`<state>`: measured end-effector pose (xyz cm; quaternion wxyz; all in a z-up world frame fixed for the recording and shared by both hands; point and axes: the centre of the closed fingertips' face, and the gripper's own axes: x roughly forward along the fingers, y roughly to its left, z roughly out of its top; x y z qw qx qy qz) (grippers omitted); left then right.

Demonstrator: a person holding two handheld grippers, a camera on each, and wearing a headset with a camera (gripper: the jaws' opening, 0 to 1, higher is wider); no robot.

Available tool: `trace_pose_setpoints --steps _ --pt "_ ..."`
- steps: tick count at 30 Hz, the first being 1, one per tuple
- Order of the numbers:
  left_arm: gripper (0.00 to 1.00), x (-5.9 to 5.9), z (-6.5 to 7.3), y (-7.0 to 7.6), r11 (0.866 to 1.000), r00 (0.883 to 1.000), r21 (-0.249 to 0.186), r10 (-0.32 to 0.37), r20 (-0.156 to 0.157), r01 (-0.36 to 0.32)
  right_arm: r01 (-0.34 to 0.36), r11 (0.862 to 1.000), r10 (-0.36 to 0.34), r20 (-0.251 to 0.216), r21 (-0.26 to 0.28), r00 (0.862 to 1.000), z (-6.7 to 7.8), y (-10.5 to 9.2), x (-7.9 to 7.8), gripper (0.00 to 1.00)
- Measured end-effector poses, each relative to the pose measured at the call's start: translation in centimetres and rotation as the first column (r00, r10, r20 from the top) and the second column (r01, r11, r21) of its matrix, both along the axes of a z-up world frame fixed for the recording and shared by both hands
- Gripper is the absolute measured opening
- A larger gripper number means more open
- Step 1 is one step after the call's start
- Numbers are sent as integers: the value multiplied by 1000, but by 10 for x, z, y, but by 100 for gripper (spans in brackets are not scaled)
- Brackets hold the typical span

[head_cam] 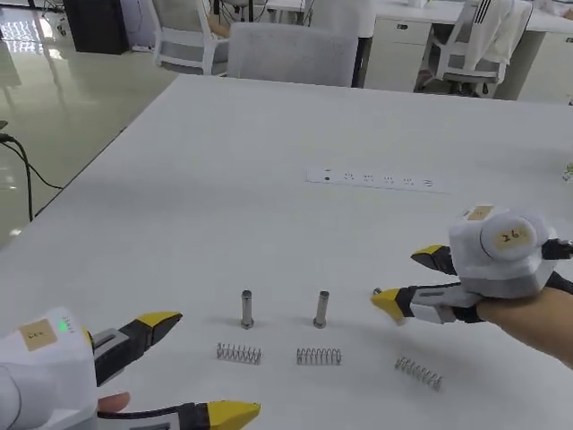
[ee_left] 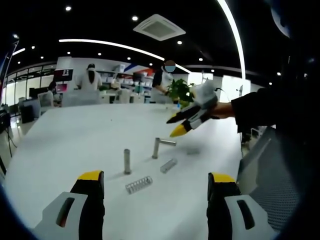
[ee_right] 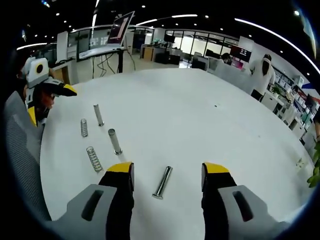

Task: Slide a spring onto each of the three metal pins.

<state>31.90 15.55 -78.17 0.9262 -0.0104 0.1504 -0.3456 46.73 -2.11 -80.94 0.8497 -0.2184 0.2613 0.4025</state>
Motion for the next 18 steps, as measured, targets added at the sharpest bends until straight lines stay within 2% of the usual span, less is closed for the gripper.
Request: trace_pose_setpoints --steps 6,13,18 --pt "81 0 -1 2 1000 1000 -4 4 -2 -4 14 1000 -15 -16 -24 1000 -8 -1 4 47" --pt "81 -1 -3 2 1000 1000 -4 3 -9 -3 31 998 -34 -57 -48 998 -16 3 8 40" --pt "81 -1 -3 2 1000 1000 -6 5 -11 -5 50 996 -57 -85 -76 995 -24 2 10 30"
